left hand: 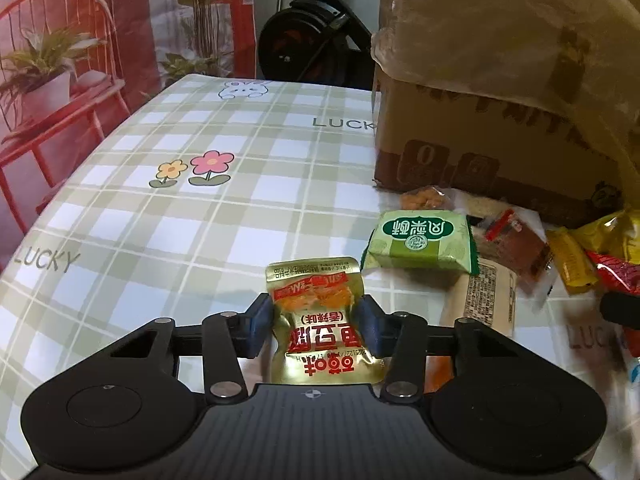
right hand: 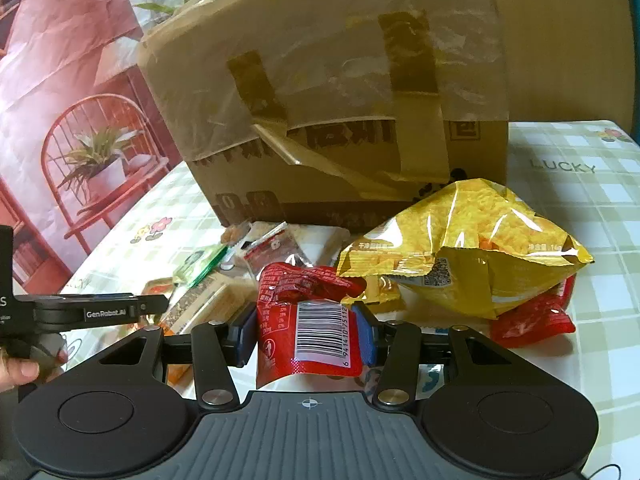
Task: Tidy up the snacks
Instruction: 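Grasp the gold pouch with the left tool while the right tool lifts the red packet, then carry both packets over the box and open both tools to drop them in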
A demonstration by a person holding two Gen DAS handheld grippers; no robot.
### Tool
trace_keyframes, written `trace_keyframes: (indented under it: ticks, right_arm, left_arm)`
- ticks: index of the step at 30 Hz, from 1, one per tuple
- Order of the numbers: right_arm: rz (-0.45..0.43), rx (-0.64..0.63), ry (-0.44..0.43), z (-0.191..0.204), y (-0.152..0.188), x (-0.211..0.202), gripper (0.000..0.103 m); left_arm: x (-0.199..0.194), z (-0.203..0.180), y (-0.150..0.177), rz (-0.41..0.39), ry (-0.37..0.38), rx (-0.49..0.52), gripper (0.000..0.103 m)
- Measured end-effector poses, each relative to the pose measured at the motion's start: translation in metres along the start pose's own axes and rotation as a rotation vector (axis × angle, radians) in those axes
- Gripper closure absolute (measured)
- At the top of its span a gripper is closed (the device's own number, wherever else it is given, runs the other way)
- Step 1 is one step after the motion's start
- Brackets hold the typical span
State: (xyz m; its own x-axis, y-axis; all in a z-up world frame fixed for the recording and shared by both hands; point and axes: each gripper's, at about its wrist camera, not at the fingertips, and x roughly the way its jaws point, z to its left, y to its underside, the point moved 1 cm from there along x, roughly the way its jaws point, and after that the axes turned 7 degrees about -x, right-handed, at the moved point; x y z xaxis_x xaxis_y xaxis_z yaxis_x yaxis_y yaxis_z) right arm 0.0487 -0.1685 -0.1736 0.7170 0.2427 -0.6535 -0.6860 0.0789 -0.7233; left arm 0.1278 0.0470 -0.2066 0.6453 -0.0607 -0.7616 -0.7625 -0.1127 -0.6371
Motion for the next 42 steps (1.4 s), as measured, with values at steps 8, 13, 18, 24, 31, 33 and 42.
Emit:
trace_keyframes:
  ticks: [8, 13, 18, 24, 31, 33, 42]
  right_arm:
    - [-0.016, -0.004, -0.008, 0.003, -0.002, -0.002, 0.058]
    - [-0.039, -0.018, -0.011, 0.007, -0.007, -0.008, 0.058]
    - [-0.091, -0.056, -0.013, 0.013, -0.020, -0.021, 0.058]
    - [-0.180, -0.125, -0.023, 0.025, -0.049, -0.040, 0.058]
    - [-0.336, -0.216, 0.028, 0.020, -0.118, -0.064, 0.058]
    - [-0.378, -0.240, 0.062, 0.011, -0.144, -0.068, 0.058]
    - [-0.359, -0.271, 0.208, -0.038, -0.223, -0.025, 0.058]
  left_arm:
    - [-0.010, 0.002, 0.003, -0.056, 0.016, 0.024, 0.063]
    - [-0.034, 0.006, -0.006, -0.130, 0.030, 0.001, 0.063]
    - [-0.058, 0.009, -0.030, -0.211, 0.061, -0.024, 0.063]
    - [-0.091, -0.005, -0.067, -0.318, 0.126, 0.013, 0.062]
    - [-0.116, -0.047, -0.122, -0.435, 0.234, 0.073, 0.062]
    - [-0.119, -0.064, -0.143, -0.469, 0.271, 0.086, 0.062]
    - [-0.070, -0.144, -0.194, -0.419, 0.322, 0.153, 0.062]
